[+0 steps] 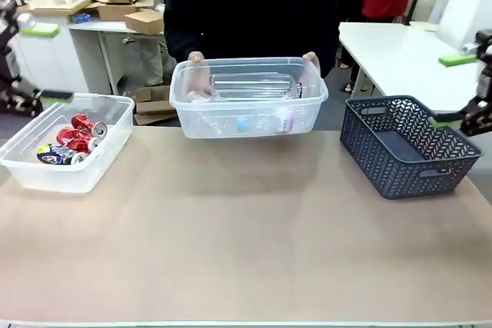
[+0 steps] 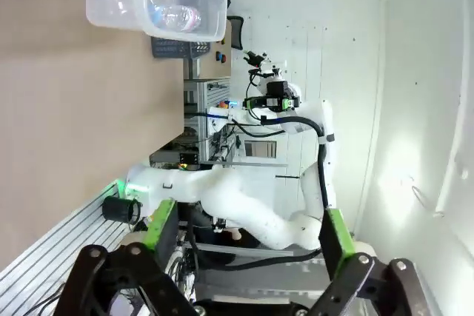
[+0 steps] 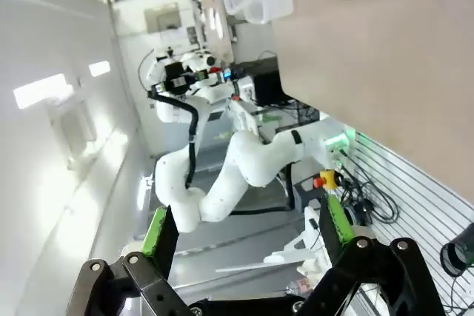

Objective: Sort the waste into each basket.
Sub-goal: Release the Organizing box you were holding.

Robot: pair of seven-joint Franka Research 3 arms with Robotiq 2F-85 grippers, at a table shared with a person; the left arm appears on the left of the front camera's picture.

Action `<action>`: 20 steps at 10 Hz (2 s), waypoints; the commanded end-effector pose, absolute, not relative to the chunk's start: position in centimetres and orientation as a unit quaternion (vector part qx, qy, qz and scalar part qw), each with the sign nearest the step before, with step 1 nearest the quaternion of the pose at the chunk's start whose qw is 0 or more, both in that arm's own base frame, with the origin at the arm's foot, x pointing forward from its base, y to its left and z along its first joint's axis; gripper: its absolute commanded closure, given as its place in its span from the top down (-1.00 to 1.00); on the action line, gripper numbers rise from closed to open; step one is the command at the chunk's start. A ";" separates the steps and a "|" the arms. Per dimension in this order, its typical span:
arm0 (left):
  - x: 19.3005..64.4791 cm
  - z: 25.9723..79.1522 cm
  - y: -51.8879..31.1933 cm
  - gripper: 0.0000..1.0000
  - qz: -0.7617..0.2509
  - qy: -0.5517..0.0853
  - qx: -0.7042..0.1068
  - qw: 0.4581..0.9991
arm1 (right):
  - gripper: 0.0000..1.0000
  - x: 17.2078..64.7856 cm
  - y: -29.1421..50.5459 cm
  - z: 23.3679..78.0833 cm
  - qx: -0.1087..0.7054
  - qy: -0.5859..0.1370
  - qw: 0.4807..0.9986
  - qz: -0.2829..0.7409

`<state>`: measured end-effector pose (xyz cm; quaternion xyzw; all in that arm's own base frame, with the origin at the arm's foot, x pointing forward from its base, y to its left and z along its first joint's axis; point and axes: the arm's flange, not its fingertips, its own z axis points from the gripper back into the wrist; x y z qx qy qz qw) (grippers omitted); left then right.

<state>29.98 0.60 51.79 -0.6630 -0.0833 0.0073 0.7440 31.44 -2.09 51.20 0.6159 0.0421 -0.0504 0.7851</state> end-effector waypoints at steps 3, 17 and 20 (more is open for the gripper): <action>27.0 55.6 -3.7 1.00 -0.044 -0.106 -0.616 0.779 | 1.00 30.1 0.9 55.7 0.557 0.043 0.829 -0.016; 27.0 55.6 -3.7 1.00 -0.044 -0.106 -0.616 0.779 | 1.00 30.1 0.9 55.7 0.557 0.043 0.829 -0.016; 27.0 55.6 -3.7 1.00 -0.044 -0.106 -0.616 0.779 | 1.00 30.1 0.9 55.7 0.557 0.043 0.829 -0.016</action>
